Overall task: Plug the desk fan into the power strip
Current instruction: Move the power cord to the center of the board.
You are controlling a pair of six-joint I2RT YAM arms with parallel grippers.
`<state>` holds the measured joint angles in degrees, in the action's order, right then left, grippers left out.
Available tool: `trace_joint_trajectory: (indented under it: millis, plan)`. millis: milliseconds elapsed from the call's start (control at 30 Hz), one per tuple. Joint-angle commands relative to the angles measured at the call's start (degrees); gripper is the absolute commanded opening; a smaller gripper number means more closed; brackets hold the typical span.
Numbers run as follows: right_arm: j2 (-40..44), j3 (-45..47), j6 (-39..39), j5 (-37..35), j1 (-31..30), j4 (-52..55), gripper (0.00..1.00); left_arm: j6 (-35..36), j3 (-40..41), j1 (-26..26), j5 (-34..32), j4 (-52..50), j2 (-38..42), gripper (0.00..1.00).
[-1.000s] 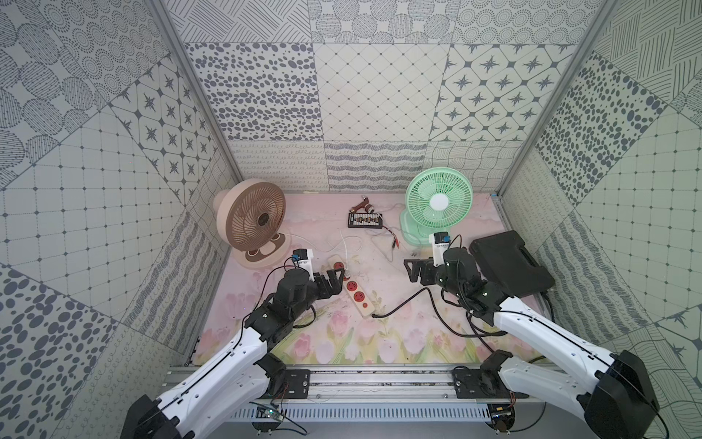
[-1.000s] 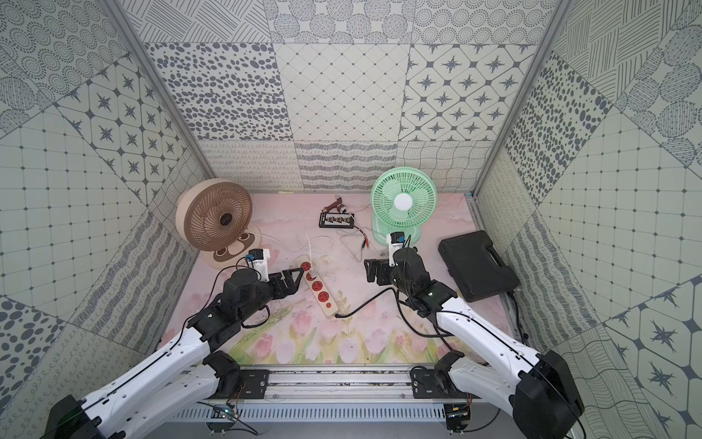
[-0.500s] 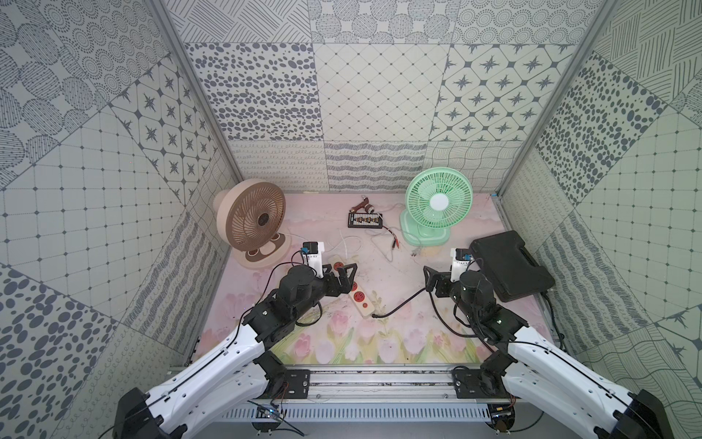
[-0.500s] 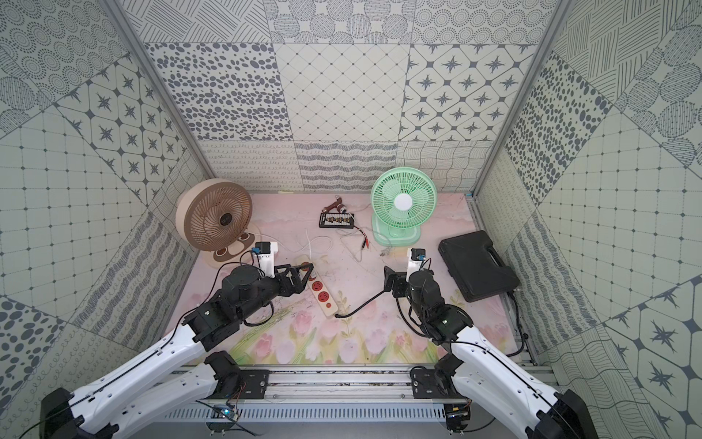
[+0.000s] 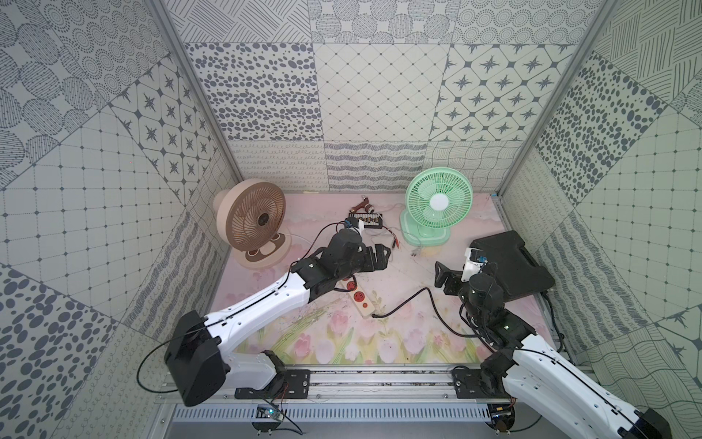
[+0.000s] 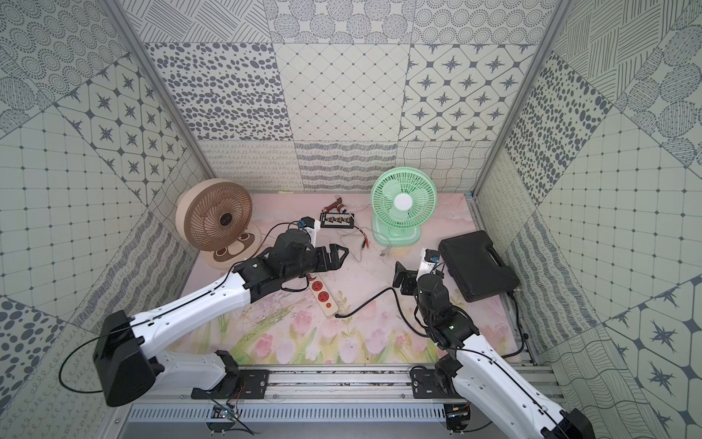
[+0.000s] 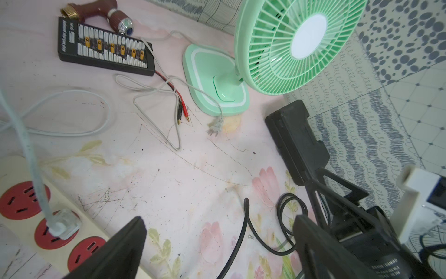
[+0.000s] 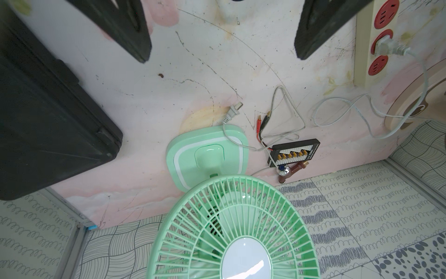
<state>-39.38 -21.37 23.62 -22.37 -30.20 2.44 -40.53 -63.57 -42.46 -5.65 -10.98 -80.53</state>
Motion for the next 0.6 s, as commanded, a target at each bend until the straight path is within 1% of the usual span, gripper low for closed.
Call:
trace_joint_trajectory:
  millis: [0, 133, 233, 433, 567]
  plan:
    - [0.4, 0.7, 0.6, 0.0, 0.4, -1.4, 0.97, -2.4, -9.1, -0.5, 4.4, -6.9, -11.5, 0.97]
    - [0.3, 0.6, 0.6, 0.3, 0.6, -1.2, 0.97, -4.7, -14.2, -0.7, 6.4, -6.9, -18.4, 0.91]
    - [0.7, 0.6, 0.6, 0.4, 0.7, -1.1, 0.97, -6.3, -17.7, -1.1, 8.4, -6.1, -23.8, 0.83]
    - [1.0, 0.6, 0.6, 0.7, 0.9, -0.9, 0.97, -6.0, -27.7, -2.2, 6.7, -7.1, -34.1, 0.69]
    - [1.4, 0.6, 0.7, 1.0, 1.1, -0.6, 0.97, -4.1, -34.2, -3.2, 2.7, -10.0, -39.7, 0.62]
